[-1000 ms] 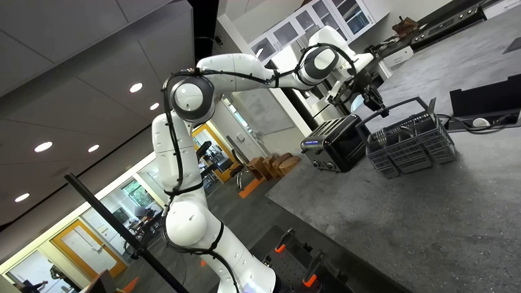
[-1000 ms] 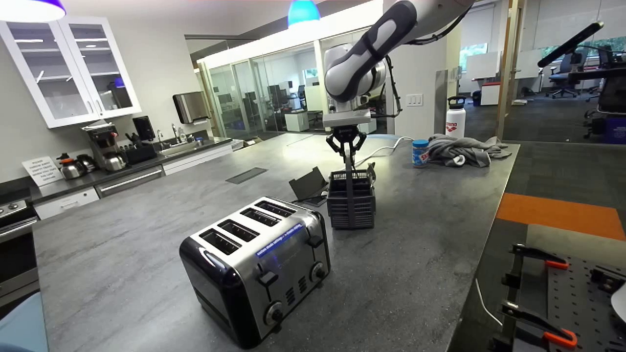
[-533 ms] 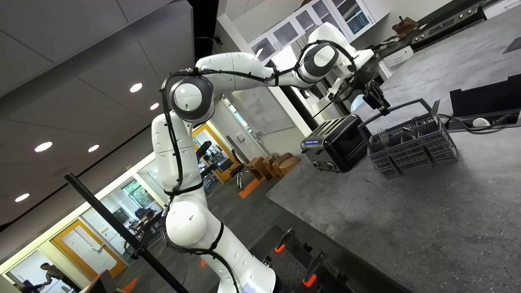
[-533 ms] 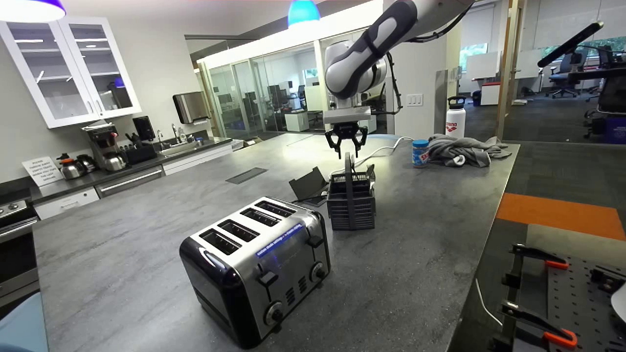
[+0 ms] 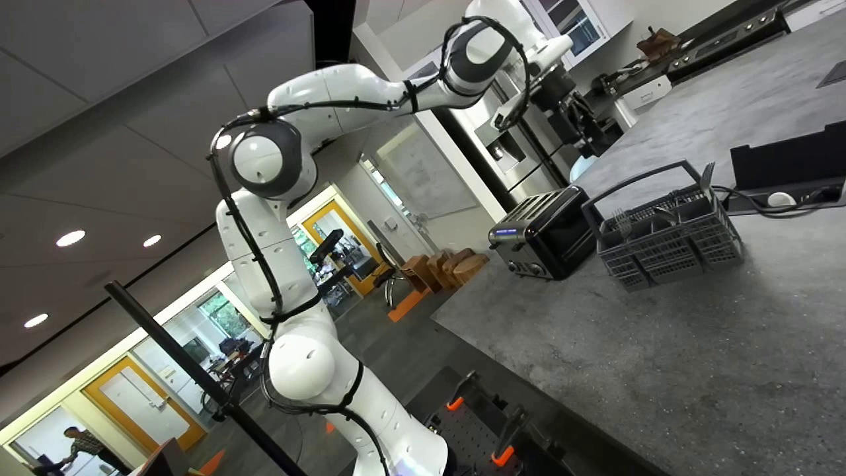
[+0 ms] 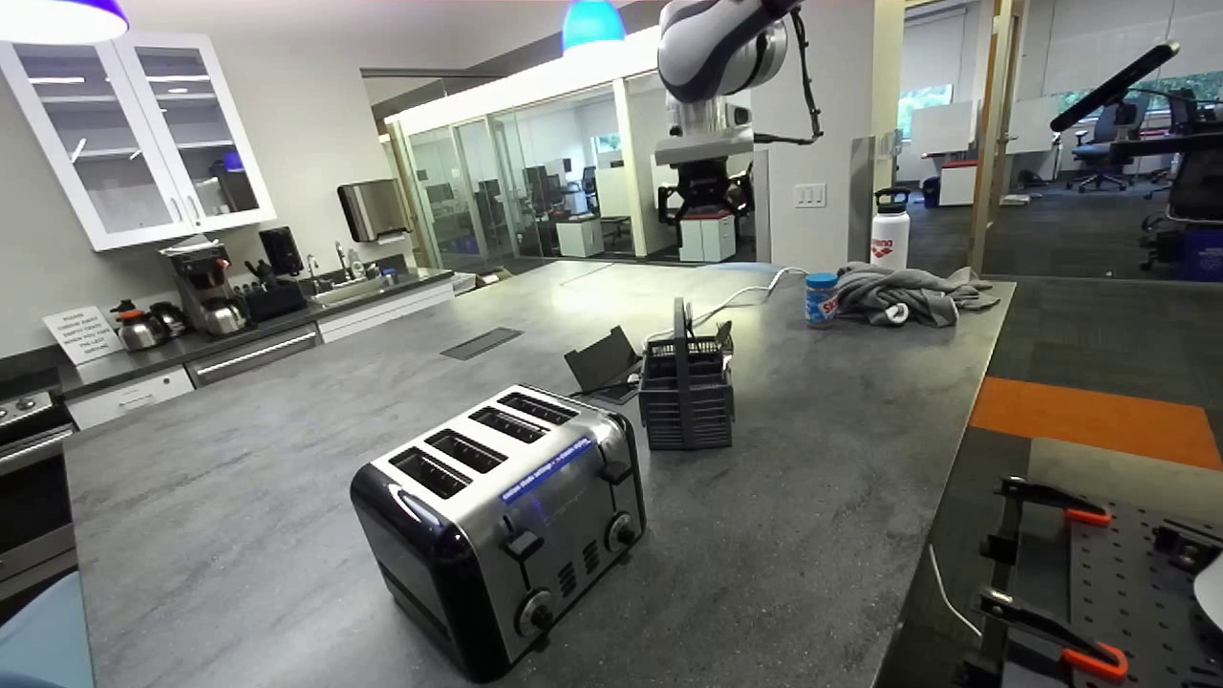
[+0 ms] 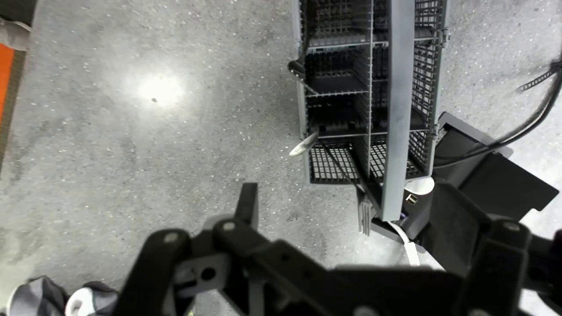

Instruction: Move the rack closer to the toaster

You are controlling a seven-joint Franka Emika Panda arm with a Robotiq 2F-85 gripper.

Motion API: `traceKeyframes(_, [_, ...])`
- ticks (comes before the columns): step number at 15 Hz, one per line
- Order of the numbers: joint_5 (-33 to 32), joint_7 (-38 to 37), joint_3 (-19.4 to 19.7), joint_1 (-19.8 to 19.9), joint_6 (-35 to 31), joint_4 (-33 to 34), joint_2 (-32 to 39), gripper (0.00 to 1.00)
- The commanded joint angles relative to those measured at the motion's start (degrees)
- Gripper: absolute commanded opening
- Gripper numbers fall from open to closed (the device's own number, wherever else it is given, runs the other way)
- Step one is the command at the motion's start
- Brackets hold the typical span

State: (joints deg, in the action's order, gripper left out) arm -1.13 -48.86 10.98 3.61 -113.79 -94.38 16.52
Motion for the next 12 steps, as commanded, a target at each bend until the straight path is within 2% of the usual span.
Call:
traceKeyframes(1, [0.3,-0.9,0.2,1.1,5.3,-3.6,-6.8,1.00])
traceKeyframes(8, [0.4,-0.1,-0.1,3.1,8.0,-6.4,-11.2,1.00])
traceKeyframes(9, [0.0,0.0,-0.2,3.2,7.3,-3.8,-8.9,1.00])
traceKeyframes(12, [0.0,0.0,-0.2,3.2,7.3,-4.6,-9.3,1.00])
